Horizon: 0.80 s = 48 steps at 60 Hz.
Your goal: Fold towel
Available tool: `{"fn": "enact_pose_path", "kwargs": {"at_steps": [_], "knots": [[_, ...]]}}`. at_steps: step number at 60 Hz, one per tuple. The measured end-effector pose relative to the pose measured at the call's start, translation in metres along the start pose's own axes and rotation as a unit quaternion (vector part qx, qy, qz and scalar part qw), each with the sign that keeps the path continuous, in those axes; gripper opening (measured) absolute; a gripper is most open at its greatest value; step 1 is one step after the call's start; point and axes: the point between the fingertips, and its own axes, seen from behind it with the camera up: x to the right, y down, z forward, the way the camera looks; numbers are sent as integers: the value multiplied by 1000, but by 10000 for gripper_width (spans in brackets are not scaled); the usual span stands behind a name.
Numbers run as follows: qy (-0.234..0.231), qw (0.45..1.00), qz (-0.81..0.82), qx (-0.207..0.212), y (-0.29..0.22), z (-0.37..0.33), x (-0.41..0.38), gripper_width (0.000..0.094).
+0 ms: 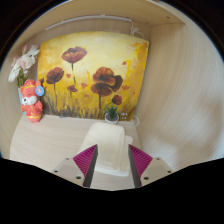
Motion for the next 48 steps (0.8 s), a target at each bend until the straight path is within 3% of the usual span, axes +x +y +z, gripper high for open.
{"fn": "enact_pose_path", "kwargs": {"at_steps": [8,27,48], "knots": [[-38,998,7,50,-42,-58,-29,736],[-62,989,47,125,-65,-188,-93,743],[-57,989,64,118,-3,-261,-142,739]]}}
